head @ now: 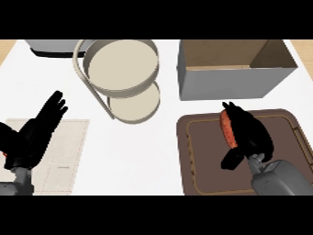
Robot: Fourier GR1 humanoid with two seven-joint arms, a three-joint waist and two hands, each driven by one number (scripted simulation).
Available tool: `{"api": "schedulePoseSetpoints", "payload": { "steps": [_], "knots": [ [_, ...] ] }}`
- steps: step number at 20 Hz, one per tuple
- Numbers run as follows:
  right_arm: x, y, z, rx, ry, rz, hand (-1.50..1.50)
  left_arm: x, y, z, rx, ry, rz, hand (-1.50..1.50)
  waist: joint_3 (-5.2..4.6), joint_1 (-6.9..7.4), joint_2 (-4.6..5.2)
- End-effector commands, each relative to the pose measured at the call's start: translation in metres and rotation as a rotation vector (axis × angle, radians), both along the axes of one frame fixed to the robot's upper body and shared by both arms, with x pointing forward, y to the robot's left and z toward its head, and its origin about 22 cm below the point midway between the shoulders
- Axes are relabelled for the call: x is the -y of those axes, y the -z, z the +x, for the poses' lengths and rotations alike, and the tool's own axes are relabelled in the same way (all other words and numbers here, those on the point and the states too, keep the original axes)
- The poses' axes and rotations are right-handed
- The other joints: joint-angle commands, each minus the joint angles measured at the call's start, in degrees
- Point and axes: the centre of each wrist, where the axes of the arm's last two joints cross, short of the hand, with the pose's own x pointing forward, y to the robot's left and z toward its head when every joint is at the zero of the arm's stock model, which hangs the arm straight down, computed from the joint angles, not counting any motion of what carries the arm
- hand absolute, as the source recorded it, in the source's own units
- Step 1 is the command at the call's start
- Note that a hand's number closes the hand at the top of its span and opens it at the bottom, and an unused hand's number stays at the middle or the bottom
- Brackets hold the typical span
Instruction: Pick the sweet potato from the tray and place it in the tiered basket
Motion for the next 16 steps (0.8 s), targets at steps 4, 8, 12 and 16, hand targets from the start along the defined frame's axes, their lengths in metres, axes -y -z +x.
{"api": "schedulePoseSetpoints", "payload": {
  "steps": [4, 8, 12, 16],
  "knots": [
    [0.008, 0.015, 0.013, 0.075, 0.020, -0.039, -1.50, 0.004, 0.004, -0.002, -0.009, -0.020, 0.008, 0.00, 0.00, 0.00, -0.02],
    [0.014, 0.018, 0.029, 0.034, 0.010, -0.069, -1.50, -0.006, 0.008, -0.001, 0.005, -0.015, 0.007, 0.00, -0.01, 0.02, 0.00],
    [0.028, 0.027, 0.019, -0.121, -0.016, -0.026, 1.50, 0.014, -0.009, 0.004, -0.004, -0.022, 0.001, 0.00, 0.01, -0.09, -0.07],
    [0.009, 0.057, 0.025, -0.115, -0.088, -0.113, 1.50, 0.014, -0.012, 0.011, 0.003, -0.001, -0.011, 0.00, 0.02, 0.23, 0.05]
  ]
}}
